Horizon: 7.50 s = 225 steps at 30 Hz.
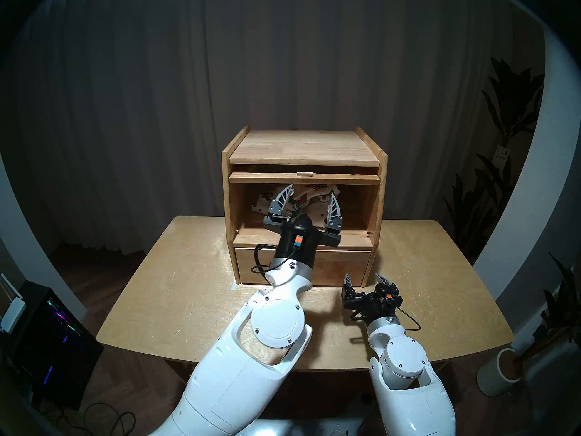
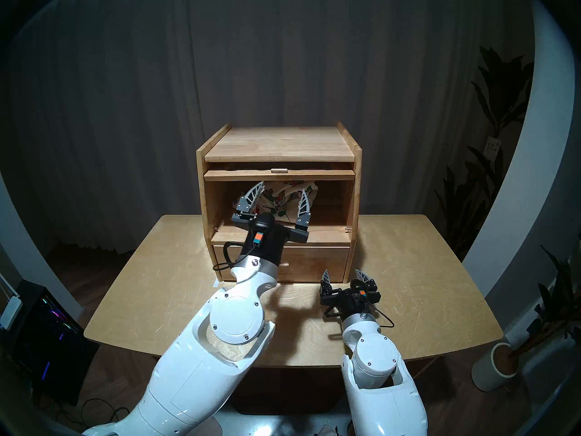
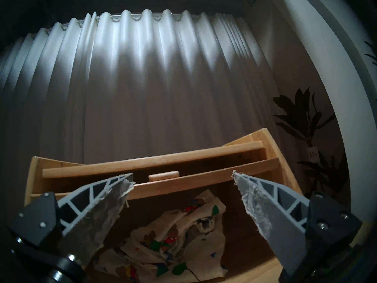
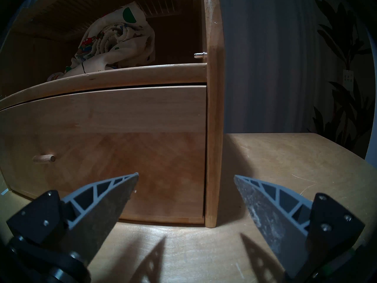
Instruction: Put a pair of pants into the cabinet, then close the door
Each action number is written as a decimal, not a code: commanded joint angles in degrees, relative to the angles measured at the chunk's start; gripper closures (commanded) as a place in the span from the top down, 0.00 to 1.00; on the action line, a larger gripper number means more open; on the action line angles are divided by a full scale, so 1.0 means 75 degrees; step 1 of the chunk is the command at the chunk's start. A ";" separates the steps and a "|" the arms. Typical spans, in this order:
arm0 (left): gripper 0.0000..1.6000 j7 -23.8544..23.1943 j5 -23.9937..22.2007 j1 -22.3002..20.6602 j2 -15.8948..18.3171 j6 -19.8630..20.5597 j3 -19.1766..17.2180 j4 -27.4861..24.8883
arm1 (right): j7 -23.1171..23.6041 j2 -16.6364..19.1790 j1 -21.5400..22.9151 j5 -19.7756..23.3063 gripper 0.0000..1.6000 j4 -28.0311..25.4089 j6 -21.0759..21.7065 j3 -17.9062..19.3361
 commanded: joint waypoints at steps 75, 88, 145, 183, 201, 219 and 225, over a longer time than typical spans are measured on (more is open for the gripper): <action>1.00 -0.3338 -0.5921 0.4622 0.3539 -0.0911 -0.6696 -0.1367 | 0.1589 0.1021 0.1873 -0.4402 1.00 -0.2750 0.1309 -0.1203; 1.00 -0.3519 -0.6057 0.4600 0.3619 -0.0914 -0.6727 -0.1260 | 0.1751 0.1910 0.2208 -0.5573 1.00 -0.2899 0.1904 -0.1259; 1.00 -0.3761 -0.6280 0.4623 0.3754 -0.0852 -0.6826 -0.1228 | -0.0159 0.2326 0.2133 -1.0536 1.00 -0.2803 0.3275 -0.2265; 1.00 -0.3692 -0.6267 0.4656 0.3775 -0.0830 -0.6833 -0.1266 | 0.0995 0.0757 0.3865 -1.1222 1.00 -0.0006 0.2806 -0.2184; 1.00 -0.3678 -0.6273 0.4658 0.3790 -0.0839 -0.6826 -0.1263 | 0.1809 0.0881 0.5120 -1.1846 1.00 0.0911 0.2728 -0.2420; 1.00 -0.3665 -0.6278 0.4660 0.3803 -0.0845 -0.6820 -0.1261 | 0.1825 0.1156 0.4217 -1.1493 0.00 -0.0691 0.2610 -0.2243; 1.00 -0.3663 -0.6279 0.4664 0.3806 -0.0846 -0.6822 -0.1263 | 0.1749 0.1380 0.3745 -1.1233 0.00 -0.0915 0.2417 -0.2131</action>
